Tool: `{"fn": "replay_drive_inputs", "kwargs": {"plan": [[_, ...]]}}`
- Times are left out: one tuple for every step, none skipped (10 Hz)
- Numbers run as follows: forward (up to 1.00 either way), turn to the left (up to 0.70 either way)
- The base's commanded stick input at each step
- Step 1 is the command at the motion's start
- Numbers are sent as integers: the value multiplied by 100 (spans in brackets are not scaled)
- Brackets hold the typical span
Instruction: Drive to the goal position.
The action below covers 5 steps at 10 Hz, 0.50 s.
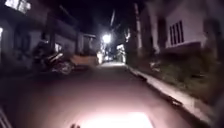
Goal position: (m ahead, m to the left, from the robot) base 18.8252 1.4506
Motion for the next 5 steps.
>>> {"fn": "replay_drive_inputs", "kwargs": {"plan": [[100, -27], [100, -27], [100, -27], [100, -15], [100, -2]]}}
